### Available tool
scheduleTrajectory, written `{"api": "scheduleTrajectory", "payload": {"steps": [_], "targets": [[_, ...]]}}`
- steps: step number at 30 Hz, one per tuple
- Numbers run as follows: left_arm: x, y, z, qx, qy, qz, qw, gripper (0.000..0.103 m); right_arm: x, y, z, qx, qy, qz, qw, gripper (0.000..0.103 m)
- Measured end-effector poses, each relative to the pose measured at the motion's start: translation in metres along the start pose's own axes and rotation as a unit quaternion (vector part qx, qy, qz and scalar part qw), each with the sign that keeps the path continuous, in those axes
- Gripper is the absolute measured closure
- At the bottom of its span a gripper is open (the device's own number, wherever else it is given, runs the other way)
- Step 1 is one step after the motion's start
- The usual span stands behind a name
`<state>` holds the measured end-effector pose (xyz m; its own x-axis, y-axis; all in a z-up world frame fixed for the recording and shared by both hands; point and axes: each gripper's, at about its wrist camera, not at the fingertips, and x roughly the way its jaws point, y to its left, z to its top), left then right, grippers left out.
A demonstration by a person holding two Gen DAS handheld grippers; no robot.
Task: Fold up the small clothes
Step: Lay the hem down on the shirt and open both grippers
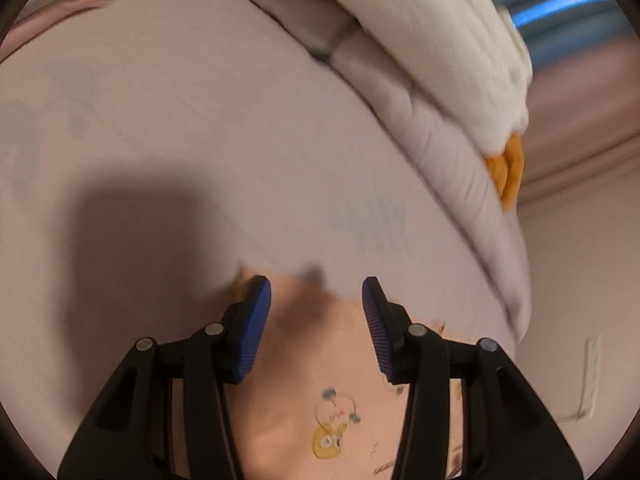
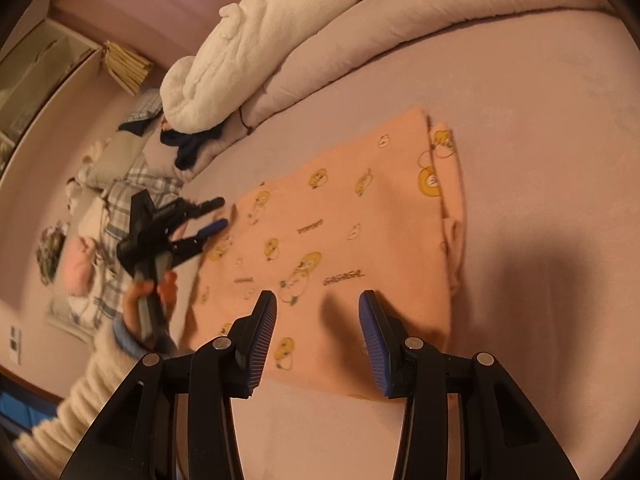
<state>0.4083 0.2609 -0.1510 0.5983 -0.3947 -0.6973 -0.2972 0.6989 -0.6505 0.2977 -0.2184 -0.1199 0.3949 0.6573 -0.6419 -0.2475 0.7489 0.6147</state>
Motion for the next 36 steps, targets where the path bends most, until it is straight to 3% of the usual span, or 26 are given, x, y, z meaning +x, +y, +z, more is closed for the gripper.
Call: {"api": "scheduleTrajectory", "payload": {"steps": [4, 9, 12, 16, 20, 22, 25, 30, 36], "targets": [[-0.028, -0.010, -0.009, 0.085, 0.012, 0.026, 0.9960, 0.055, -0.005, -0.001, 0.009, -0.018, -0.013, -0.023, 0.999, 0.060], [-0.062, -0.046, -0.071, 0.190, 0.059, -0.047, 0.9789, 0.055, 0.007, 0.004, 0.011, -0.022, -0.015, -0.019, 0.999, 0.060], [-0.055, -0.059, -0.112, 0.224, 0.088, -0.074, 0.9677, 0.055, 0.016, 0.015, 0.012, -0.021, -0.016, 0.017, 0.999, 0.060], [-0.043, -0.052, -0.149, 0.246, 0.113, -0.064, 0.9606, 0.056, 0.026, 0.025, 0.005, -0.034, -0.005, 0.006, 0.999, 0.060], [-0.037, -0.020, -0.174, 0.237, 0.136, -0.026, 0.9616, 0.059, 0.030, 0.023, -0.018, -0.080, 0.024, -0.077, 0.994, 0.063], [-0.045, -0.008, -0.177, 0.232, 0.134, -0.038, 0.9626, 0.060, 0.026, 0.013, -0.033, -0.080, 0.038, -0.111, 0.990, 0.064], [-0.061, 0.005, -0.177, 0.208, 0.136, -0.047, 0.9674, 0.060, 0.007, 0.004, -0.056, -0.079, 0.044, -0.110, 0.990, 0.068], [-0.084, 0.009, -0.173, 0.194, 0.120, -0.026, 0.9733, 0.058, -0.029, 0.000, -0.068, -0.088, 0.001, -0.164, 0.983, 0.068], [-0.099, -0.009, -0.171, 0.186, 0.080, -0.053, 0.9779, 0.058, -0.017, 0.004, -0.067, -0.102, -0.023, -0.174, 0.979, 0.068]]}}
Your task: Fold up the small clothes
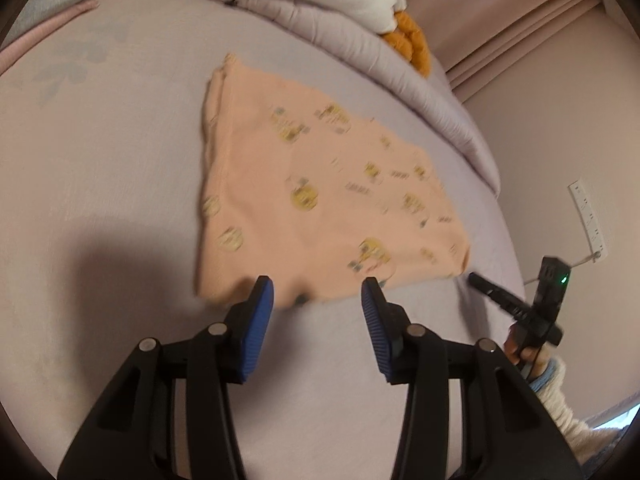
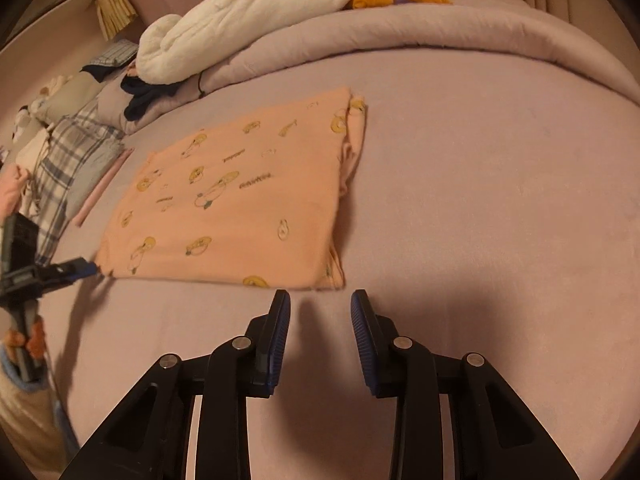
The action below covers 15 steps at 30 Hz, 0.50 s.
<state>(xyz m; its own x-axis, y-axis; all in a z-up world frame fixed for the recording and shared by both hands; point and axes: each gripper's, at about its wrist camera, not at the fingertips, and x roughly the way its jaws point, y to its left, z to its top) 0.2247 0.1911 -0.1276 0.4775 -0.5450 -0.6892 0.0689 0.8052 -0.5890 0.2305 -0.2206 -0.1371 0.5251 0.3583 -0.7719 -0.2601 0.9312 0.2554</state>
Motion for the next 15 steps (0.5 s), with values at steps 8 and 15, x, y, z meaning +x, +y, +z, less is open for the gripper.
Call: {"api": "scheduleTrajectory", "payload": {"steps": [8, 15], "targets": [[0.034, -0.002, -0.001, 0.001, 0.024, 0.004, 0.9997, 0.052, 0.018, 0.019, 0.005, -0.035, -0.004, -0.070, 0.997, 0.092], [0.035, 0.008, 0.000, -0.006, 0.026, 0.010, 0.9996, 0.054, 0.024, 0.007, 0.010, -0.013, 0.012, -0.076, 0.997, 0.101]]}}
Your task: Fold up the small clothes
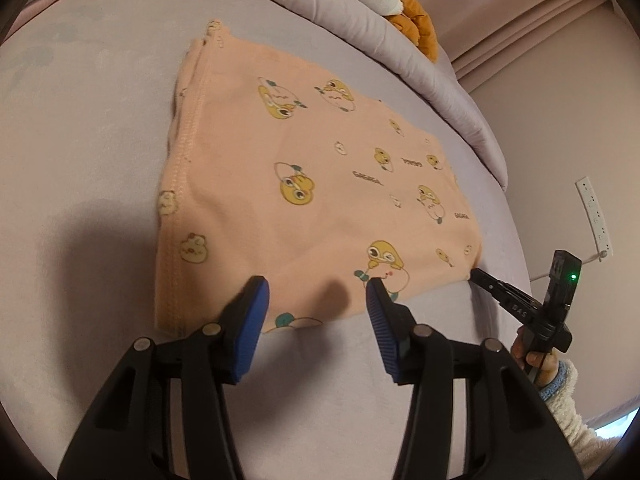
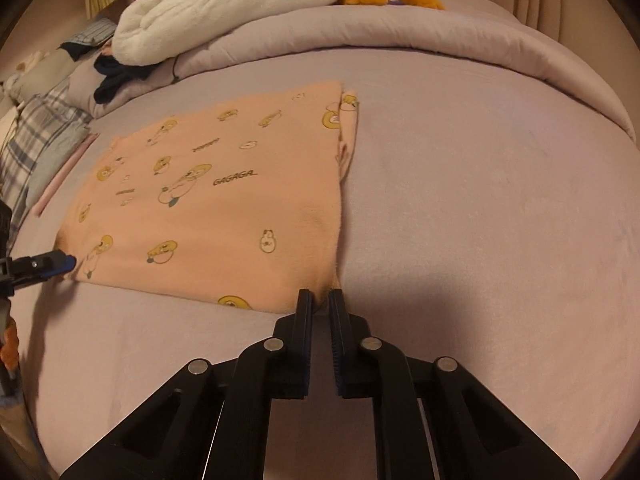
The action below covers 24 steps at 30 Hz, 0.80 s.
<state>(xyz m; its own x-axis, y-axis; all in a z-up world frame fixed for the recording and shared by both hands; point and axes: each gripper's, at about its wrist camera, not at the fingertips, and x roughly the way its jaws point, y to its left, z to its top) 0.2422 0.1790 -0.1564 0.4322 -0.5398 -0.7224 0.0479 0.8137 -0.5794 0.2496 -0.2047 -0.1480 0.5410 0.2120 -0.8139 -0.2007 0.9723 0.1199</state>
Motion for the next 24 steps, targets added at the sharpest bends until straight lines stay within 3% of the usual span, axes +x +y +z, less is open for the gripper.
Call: {"api": "scheduleTrajectory", "payload": {"steps": [4, 12, 14, 15, 19, 24], "targets": [[-0.001, 0.002, 0.001, 0.007, 0.002, 0.006, 1.0000, 0.056, -0.005, -0.006, 0.007, -0.007, 0.006, -0.004, 1.000, 0.102], [0.003, 0.004, 0.005, 0.012, 0.009, 0.006, 0.9999, 0.057, -0.026, -0.002, 0.009, -0.142, 0.029, -0.041, 0.989, 0.103], [0.002, 0.006, 0.006, 0.002, 0.009, 0.001, 1.0000, 0.058, -0.015, -0.010, 0.007, -0.165, 0.058, -0.085, 0.981, 0.103], [0.001, 0.005, 0.007, 0.001, 0.009, 0.000, 1.0000, 0.058, -0.015, -0.015, 0.007, -0.160, 0.060, -0.087, 0.981, 0.103], [-0.013, 0.000, 0.008, -0.003, -0.004, -0.007, 1.0000, 0.057, -0.043, -0.023, 0.010, -0.103, 0.016, -0.018, 0.994, 0.103], [-0.019, -0.018, 0.020, 0.007, -0.025, -0.013, 0.9996, 0.055, -0.035, 0.011, 0.019, -0.087, -0.006, 0.059, 0.994, 0.103]]}}
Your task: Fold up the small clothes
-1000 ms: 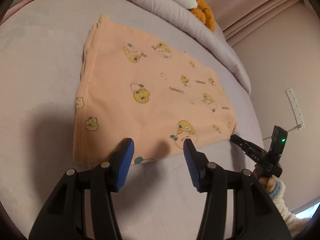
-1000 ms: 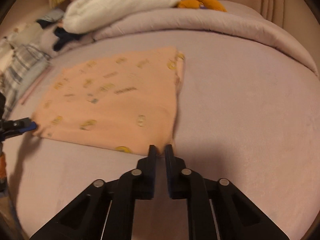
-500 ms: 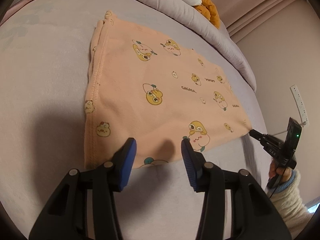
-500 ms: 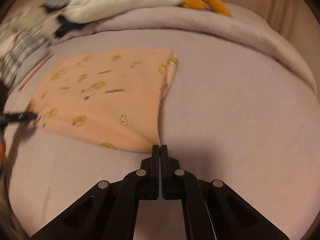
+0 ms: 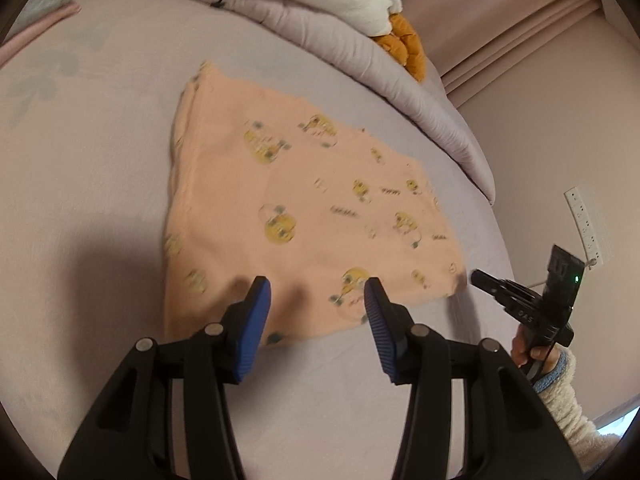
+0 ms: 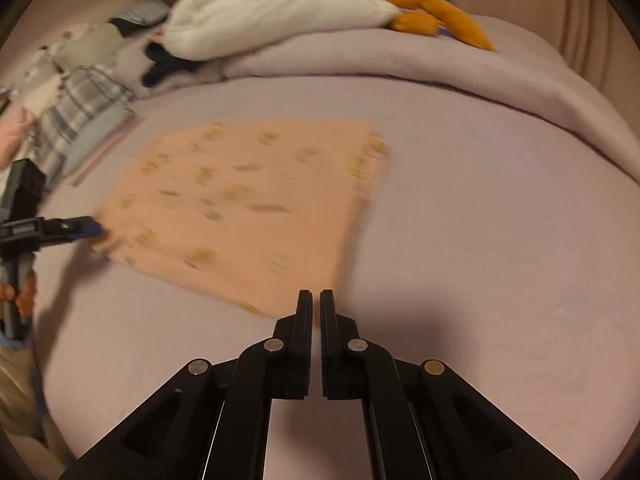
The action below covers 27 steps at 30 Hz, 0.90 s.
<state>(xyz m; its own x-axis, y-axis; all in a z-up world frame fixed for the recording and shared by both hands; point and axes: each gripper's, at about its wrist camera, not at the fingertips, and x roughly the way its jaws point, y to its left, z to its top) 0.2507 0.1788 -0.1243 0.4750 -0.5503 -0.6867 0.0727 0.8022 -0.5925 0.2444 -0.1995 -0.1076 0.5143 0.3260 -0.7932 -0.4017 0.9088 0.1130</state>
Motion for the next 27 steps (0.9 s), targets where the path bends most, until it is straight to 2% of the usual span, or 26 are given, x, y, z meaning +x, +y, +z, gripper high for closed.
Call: {"api": "scheduleTrajectory", "payload": {"steps": [4, 6, 8, 9, 11, 12, 14, 16, 18, 20, 23, 27], "targets": [[0.019, -0.015, 0.016, 0.012, 0.001, 0.009, 0.9999, 0.054, 0.037, 0.028, 0.033, 0.005, -0.006, 0.015, 1.000, 0.103], [0.030, -0.016, 0.020, 0.017, 0.005, 0.017, 0.9997, 0.049, 0.056, 0.036, 0.048, 0.018, -0.005, 0.013, 1.000, 0.099], [0.046, -0.009, 0.018, 0.017, 0.022, 0.039, 0.9988, 0.047, 0.064, 0.042, 0.050, 0.031, -0.002, 0.025, 0.999, 0.083], [0.050, -0.004, 0.014, 0.017, 0.029, 0.042, 0.9985, 0.048, 0.070, 0.042, 0.051, 0.038, 0.002, 0.027, 0.999, 0.081], [0.048, -0.002, 0.003, 0.035, 0.025, 0.040, 0.9983, 0.048, 0.081, 0.038, 0.039, 0.046, 0.016, 0.028, 0.998, 0.081], [0.046, -0.002, -0.001, 0.042, 0.026, 0.041, 0.9979, 0.048, 0.081, 0.035, 0.034, 0.042, 0.010, 0.032, 0.999, 0.081], [0.039, -0.004, -0.013, 0.060, 0.032, 0.052, 0.9963, 0.048, 0.071, 0.030, 0.020, 0.033, -0.005, 0.040, 0.999, 0.081], [0.028, -0.005, -0.022, 0.066, 0.035, 0.056, 0.9956, 0.047, 0.060, 0.028, 0.015, 0.033, 0.002, 0.031, 0.999, 0.081], [0.016, -0.002, -0.030, 0.069, 0.032, 0.065, 0.9950, 0.047, 0.045, 0.030, 0.014, 0.017, -0.002, 0.024, 1.000, 0.076], [0.011, 0.008, -0.037, 0.057, 0.033, 0.063, 0.9958, 0.047, 0.030, 0.035, 0.006, 0.002, -0.015, 0.018, 1.000, 0.055], [0.004, 0.022, -0.044, 0.014, 0.029, 0.041, 0.9986, 0.047, 0.046, 0.026, -0.012, -0.011, 0.016, -0.010, 1.000, 0.053], [-0.022, 0.031, -0.052, -0.015, 0.008, 0.056, 0.9983, 0.047, 0.042, 0.012, -0.021, 0.005, 0.003, 0.010, 1.000, 0.053]]}}
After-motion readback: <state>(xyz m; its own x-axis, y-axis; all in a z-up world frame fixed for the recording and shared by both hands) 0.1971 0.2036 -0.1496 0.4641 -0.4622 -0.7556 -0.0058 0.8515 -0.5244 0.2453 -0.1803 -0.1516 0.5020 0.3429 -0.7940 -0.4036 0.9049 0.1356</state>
